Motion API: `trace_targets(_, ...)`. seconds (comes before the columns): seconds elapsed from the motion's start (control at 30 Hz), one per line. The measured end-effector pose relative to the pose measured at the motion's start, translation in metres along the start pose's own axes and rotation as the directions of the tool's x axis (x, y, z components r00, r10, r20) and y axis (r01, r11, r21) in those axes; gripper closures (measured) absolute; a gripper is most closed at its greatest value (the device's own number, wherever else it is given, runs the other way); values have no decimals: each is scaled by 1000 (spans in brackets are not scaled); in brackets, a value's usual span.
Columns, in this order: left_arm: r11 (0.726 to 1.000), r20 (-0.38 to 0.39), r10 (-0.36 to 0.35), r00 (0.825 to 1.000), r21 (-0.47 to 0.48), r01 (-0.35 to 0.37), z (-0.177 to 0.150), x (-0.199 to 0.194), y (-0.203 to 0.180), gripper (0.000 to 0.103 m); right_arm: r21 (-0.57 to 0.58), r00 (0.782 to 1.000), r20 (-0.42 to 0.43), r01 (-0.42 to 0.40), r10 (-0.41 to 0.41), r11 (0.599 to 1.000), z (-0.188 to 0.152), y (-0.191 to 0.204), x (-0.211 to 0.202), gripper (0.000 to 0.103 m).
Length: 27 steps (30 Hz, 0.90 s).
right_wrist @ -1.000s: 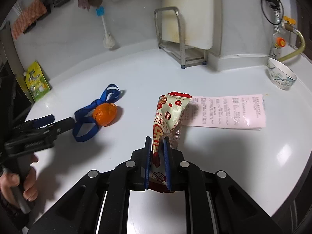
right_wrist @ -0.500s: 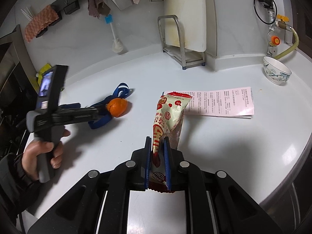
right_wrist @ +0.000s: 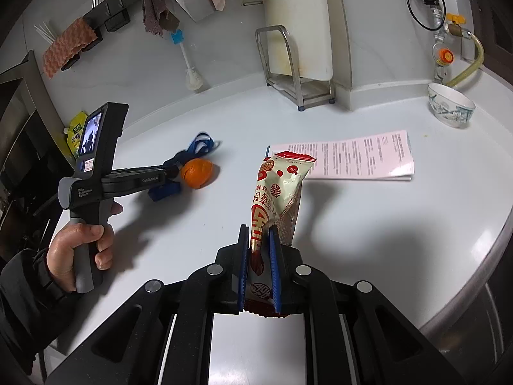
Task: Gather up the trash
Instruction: 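Grasp the blue lanyard with the left tool while the right tool holds the wrapper, then carry the lanyard and wrapper over the bin and open both tools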
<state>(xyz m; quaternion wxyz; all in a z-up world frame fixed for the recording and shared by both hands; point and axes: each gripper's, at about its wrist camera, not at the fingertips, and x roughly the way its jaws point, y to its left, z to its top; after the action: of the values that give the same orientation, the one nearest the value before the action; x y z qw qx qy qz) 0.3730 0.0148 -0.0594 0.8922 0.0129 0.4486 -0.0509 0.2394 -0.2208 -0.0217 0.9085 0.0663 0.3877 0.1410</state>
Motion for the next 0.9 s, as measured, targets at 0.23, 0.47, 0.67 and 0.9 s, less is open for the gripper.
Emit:
trace_targets(0.23,997,44,-19,999,-69,22,-27,-40,14,93,33,1000,16,-10,10,999,-21,8,-19,91)
trace_targets(0.47,997,117,-40,992,-59,47,-73,-108,10,93,81,999,42,-32,29,996,-55,28,-48,91)
trace_targets(0.67,996,147,-68,987,-48,76,-116,-155,2,93,120,997,81,-29,20,992,-95,47,-83,91)
trace_targets(0.9,996,187,-87,979,-13,91,-166,-204,-15,93,147,995,97,-13,-1,989,-149,62,-123,91)
